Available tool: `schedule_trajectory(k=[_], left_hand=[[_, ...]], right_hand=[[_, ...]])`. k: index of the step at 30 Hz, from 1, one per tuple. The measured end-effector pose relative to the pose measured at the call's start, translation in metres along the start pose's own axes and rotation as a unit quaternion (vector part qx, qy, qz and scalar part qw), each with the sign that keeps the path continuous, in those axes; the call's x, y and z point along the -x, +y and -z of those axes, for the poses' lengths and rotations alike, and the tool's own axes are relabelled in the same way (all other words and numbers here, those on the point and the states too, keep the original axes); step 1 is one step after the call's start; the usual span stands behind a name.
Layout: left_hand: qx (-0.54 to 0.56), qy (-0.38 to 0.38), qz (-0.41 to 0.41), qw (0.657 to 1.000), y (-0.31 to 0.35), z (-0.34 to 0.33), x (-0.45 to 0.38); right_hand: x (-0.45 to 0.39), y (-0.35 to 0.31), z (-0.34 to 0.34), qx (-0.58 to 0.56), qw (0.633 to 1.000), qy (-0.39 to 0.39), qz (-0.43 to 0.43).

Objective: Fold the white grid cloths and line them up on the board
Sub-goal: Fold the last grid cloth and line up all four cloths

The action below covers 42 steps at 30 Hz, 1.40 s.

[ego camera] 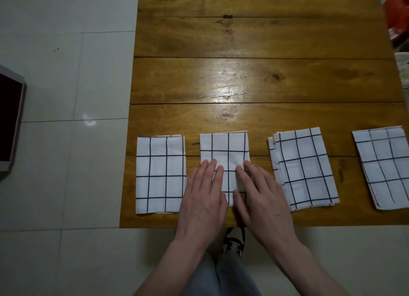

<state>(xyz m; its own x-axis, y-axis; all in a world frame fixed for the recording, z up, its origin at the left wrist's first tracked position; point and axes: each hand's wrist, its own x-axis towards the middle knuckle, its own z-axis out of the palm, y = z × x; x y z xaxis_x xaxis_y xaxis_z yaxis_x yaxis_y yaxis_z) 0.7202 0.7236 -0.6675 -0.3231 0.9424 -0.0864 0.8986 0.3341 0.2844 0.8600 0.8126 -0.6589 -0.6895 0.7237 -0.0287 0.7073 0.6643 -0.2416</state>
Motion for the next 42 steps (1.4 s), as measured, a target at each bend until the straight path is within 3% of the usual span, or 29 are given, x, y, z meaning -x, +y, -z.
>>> schedule_trajectory(k=[10, 27, 33, 42], left_hand=[[0.004, 0.001, -0.016, 1.0, -0.007, -0.003, 0.003], [0.051, 0.022, 0.041, 0.998, 0.017, 0.004, 0.006], [0.12, 0.061, 0.034, 0.99, 0.056, 0.003, -0.013], [0.108, 0.03, -0.005, 0.994, 0.138, -0.016, -0.047]], right_hand=[[0.002, -0.011, -0.003, -0.014, 1.0, -0.008, -0.021], [0.005, 0.01, 0.005, -0.063, 0.998, -0.011, 0.014], [0.01, 0.063, 0.027, -0.115, 0.993, 0.005, 0.004], [0.009, 0.169, 0.043, -0.062, 0.998, 0.0, 0.024]])
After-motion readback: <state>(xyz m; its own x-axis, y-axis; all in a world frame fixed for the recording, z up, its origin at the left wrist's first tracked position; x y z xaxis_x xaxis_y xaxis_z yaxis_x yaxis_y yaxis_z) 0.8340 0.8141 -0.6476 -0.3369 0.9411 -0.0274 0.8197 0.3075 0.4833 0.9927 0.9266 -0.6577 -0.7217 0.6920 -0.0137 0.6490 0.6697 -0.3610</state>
